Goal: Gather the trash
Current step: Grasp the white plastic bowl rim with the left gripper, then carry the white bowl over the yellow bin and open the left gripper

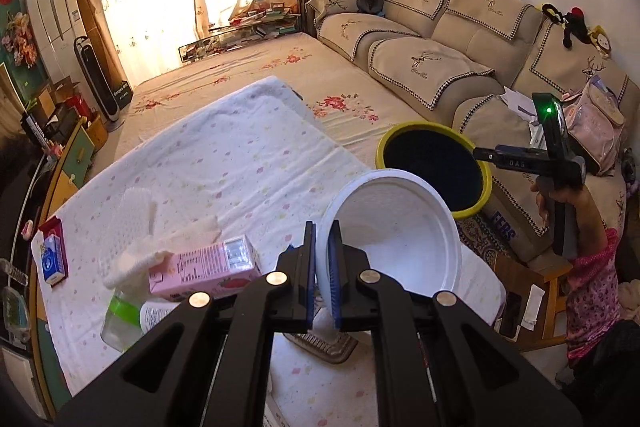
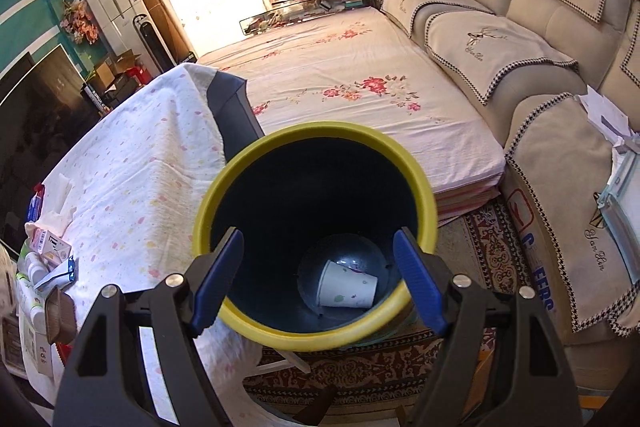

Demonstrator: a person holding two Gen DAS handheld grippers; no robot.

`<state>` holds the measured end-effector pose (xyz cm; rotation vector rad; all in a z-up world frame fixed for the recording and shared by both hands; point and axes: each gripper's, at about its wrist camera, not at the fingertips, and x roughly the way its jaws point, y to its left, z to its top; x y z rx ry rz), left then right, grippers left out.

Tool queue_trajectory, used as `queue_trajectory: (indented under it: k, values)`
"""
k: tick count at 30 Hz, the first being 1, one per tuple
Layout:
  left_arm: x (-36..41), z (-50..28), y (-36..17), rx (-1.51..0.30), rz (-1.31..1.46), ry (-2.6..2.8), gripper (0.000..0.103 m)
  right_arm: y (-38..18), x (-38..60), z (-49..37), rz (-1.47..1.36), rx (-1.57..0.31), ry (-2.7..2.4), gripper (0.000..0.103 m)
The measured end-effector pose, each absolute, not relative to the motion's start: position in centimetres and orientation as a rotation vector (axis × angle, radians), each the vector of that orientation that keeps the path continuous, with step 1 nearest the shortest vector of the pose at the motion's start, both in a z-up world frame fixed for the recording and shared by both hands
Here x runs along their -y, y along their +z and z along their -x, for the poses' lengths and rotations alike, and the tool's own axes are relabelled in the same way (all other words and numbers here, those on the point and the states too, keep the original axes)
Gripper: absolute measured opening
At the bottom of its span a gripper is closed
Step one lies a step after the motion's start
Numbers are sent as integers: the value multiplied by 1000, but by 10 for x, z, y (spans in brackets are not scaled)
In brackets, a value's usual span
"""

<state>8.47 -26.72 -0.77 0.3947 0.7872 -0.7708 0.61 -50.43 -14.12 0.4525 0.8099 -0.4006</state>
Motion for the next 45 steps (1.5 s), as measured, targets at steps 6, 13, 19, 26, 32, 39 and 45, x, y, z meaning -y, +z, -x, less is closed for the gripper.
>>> queue_trajectory:
  k: [6, 13, 19, 26, 32, 39, 45]
  values:
    - [341, -97, -11, -787, -467, -862, 7, -138, 519, 19, -475, -775, -443, 73]
    - [452, -121, -71, -932, -554, -939, 7, -144, 534, 39, -504, -774, -468, 73]
    - [527, -131, -134, -1023, -655, -943, 7, -155, 544, 47, -522, -797, -487, 73]
    - [582, -135, -187, -1089, -742, -914, 10, -165, 552, 58, -539, -815, -510, 74]
    - [586, -131, -187, -1058, -752, -894, 39, -167, 550, 62, -540, -814, -514, 77]
    - [524, -116, -123, -962, -626, -914, 51, -164, 533, 56, -518, -817, -476, 77]
    - [421, -88, -42, -790, -430, -883, 80, -160, 507, 44, -485, -831, -418, 77]
